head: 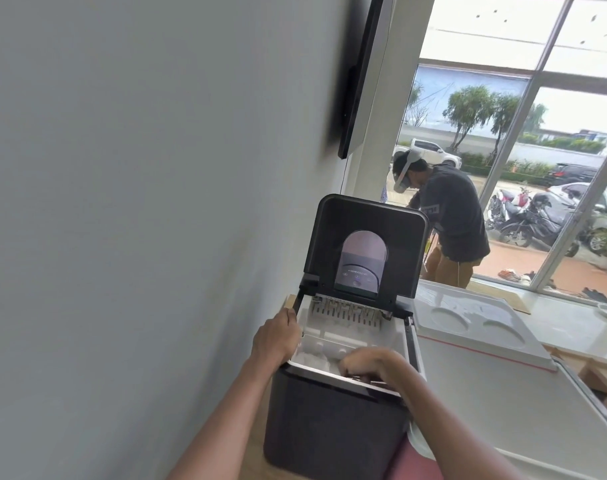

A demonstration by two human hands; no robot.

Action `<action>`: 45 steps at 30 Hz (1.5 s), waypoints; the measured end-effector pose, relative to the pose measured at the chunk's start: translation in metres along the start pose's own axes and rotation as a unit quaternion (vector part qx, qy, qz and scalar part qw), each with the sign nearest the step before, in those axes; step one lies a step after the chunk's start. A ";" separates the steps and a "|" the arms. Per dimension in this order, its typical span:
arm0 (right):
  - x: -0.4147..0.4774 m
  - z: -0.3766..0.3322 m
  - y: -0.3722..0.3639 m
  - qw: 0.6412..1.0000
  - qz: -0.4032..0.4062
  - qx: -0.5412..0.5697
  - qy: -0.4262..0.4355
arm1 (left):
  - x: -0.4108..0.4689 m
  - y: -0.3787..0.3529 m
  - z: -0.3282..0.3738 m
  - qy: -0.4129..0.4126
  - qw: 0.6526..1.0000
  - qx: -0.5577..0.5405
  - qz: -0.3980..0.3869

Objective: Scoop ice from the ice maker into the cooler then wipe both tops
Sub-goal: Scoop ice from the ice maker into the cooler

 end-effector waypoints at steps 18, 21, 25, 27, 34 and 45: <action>-0.011 0.023 0.022 0.972 -0.173 0.122 -0.105 | -0.002 0.003 -0.001 0.005 1.000 0.005 0.024; -0.014 0.025 0.025 0.968 -0.191 0.132 -0.091 | -0.002 0.003 -0.003 0.008 1.000 0.006 0.024; -0.019 0.028 0.027 0.959 -0.213 0.173 -0.066 | -0.002 0.002 -0.002 0.005 1.000 0.004 0.025; -0.024 0.031 0.027 0.954 -0.221 0.194 -0.064 | -0.002 0.002 -0.003 0.007 1.000 0.003 0.029; -0.043 0.041 0.035 0.946 -0.210 0.247 -0.030 | -0.001 0.001 -0.003 0.005 0.999 0.012 0.033; -0.054 0.096 0.065 0.951 -0.096 0.294 -0.010 | 0.000 -0.001 -0.005 -0.033 0.998 0.062 0.003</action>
Point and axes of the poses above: each hand's wrist, its own x-axis towards the middle knuckle, its own y-axis out of the back of the hand, z = x × y, the point moved 3 cm from there along x, towards the middle knuckle, and after that the axes turned 11 degrees about -y, right-handed, at the moved point
